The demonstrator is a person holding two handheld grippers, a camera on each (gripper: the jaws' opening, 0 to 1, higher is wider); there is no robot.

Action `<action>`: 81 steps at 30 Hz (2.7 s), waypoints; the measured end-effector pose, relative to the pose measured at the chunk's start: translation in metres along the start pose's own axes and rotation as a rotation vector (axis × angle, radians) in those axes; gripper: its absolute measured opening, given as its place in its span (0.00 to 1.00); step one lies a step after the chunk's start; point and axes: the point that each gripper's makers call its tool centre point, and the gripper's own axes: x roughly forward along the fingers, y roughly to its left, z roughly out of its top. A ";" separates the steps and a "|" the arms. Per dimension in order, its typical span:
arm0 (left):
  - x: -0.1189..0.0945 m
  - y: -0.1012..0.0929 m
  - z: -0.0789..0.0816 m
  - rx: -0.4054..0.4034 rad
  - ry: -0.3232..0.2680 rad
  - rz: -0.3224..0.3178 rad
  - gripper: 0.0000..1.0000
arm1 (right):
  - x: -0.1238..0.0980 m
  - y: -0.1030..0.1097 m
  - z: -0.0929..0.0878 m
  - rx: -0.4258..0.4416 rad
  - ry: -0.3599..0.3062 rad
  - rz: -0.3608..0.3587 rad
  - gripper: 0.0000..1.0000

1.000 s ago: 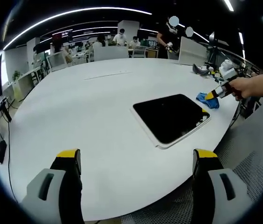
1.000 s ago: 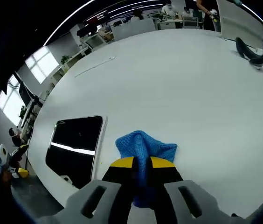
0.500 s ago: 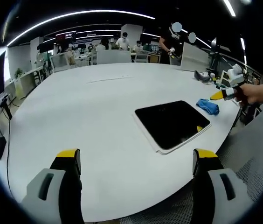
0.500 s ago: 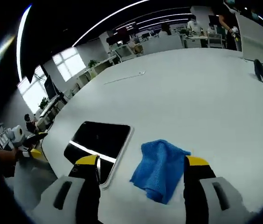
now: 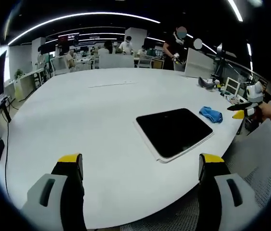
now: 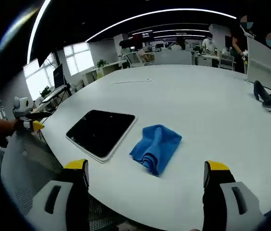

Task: Wipe the mirror surface with the cleaning cloth until all visible marks leave the cleaned area.

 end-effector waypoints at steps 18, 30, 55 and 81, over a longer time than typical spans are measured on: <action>-0.002 -0.008 -0.007 0.039 0.048 -0.026 0.99 | -0.004 -0.003 0.005 0.000 -0.025 0.008 0.99; -0.001 -0.007 -0.010 0.066 0.071 -0.007 0.99 | -0.010 -0.010 0.003 0.034 -0.045 0.035 0.99; -0.002 -0.007 -0.020 0.014 0.110 -0.022 0.99 | -0.013 -0.024 0.001 0.037 -0.077 -0.029 0.99; -0.003 -0.003 -0.012 0.021 0.056 -0.016 0.99 | -0.006 -0.012 -0.007 0.102 -0.041 -0.095 0.99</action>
